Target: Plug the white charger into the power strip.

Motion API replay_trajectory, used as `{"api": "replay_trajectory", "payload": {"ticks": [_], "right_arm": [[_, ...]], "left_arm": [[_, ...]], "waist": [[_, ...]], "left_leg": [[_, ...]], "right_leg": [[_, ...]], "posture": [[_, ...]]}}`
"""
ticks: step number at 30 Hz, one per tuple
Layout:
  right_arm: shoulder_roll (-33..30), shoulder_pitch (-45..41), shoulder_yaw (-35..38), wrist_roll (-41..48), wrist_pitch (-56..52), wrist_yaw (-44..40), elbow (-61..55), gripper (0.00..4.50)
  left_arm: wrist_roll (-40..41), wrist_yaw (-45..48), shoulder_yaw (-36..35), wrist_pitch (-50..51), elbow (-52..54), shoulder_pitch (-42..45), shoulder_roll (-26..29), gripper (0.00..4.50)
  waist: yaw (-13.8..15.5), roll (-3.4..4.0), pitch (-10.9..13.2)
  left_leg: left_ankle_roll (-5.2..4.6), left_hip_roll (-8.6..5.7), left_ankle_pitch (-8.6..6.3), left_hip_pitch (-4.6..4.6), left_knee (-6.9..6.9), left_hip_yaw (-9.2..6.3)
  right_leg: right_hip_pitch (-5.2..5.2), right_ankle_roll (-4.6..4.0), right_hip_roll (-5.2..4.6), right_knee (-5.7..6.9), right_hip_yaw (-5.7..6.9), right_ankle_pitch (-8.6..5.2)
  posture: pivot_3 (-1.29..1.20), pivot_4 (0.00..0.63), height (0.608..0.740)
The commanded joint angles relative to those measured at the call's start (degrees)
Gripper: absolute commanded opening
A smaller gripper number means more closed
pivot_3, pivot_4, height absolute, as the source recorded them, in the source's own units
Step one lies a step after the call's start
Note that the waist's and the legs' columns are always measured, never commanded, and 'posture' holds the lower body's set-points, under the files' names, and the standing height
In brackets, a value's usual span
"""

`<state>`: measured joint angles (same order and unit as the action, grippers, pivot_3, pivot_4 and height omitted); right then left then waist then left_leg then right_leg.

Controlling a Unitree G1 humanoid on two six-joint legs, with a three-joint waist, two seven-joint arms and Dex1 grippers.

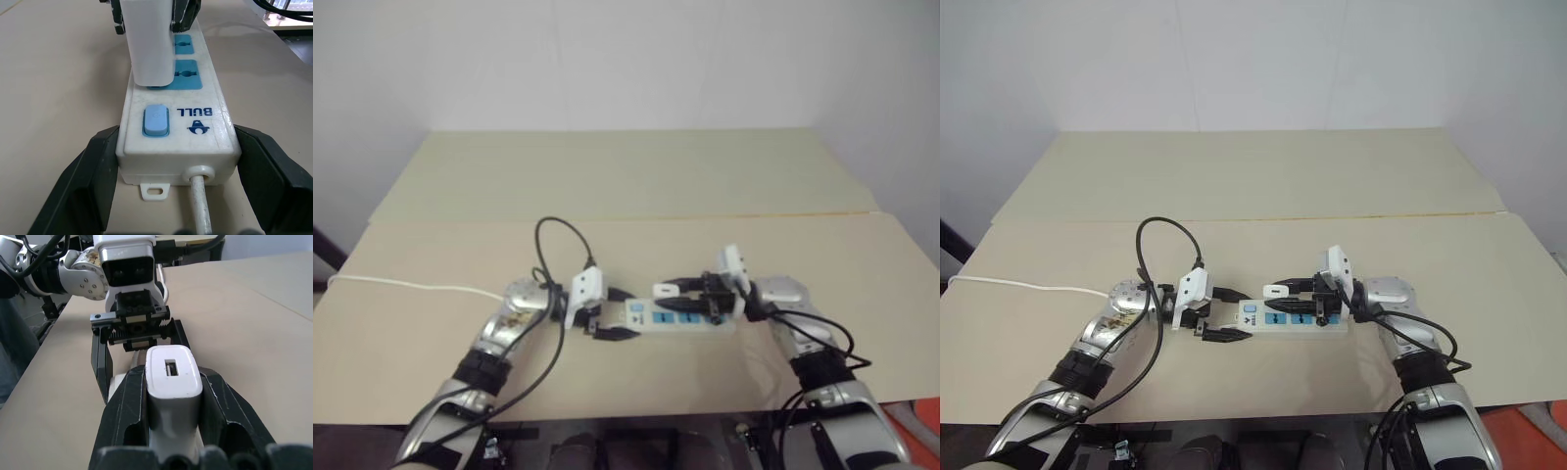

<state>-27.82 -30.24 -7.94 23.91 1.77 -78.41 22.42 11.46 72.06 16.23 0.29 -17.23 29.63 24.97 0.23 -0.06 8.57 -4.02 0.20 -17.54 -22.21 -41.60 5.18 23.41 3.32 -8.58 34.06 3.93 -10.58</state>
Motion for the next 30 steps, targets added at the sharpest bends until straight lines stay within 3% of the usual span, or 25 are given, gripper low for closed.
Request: {"api": "replay_trajectory", "payload": {"ticks": [1, 20, 30], "right_arm": [[-7.23, 2.77, 3.31, -4.15, 0.67, 0.2, 6.71, 1.1], [2.04, -0.91, -5.1, -6.55, -1.1, 2.93, -1.5, 1.1], [-3.3, 1.62, -1.72, -7.95, 1.81, 0.05, 4.71, 1.1]], "left_arm": [[-0.22, 1.06, -1.98, 0.66, 0.09, -1.05, 3.59, 3.24], [-0.46, 0.61, -1.12, 0.25, -1.17, -0.09, 2.11, 3.24], [-0.49, 0.65, -1.48, 0.2, -1.06, -0.33, 2.25, 3.24]], "waist": [[0.11, 0.0, 0.0], [-1.09, 0.0, 0.0], [-0.93, 0.0, 0.0]], "left_leg": [[0.0, 0.0, 0.0, 0.0, 0.0, 0.0], [0.03, 0.14, 0.01, 0.17, -0.01, 0.05], [0.05, 0.18, 0.01, 0.23, 0.0, 0.06]], "right_leg": [[0.0, 0.0, 0.0, 0.0, 0.0, 0.0], [-0.01, -0.13, 0.01, 0.01, -0.03, -0.07], [-0.06, -0.17, 0.02, 0.0, -0.04, -0.08]], "posture": [[0.0, 0.15, 0.74], [0.0, 0.15, 0.74], [0.0, 0.15, 0.74]]}}
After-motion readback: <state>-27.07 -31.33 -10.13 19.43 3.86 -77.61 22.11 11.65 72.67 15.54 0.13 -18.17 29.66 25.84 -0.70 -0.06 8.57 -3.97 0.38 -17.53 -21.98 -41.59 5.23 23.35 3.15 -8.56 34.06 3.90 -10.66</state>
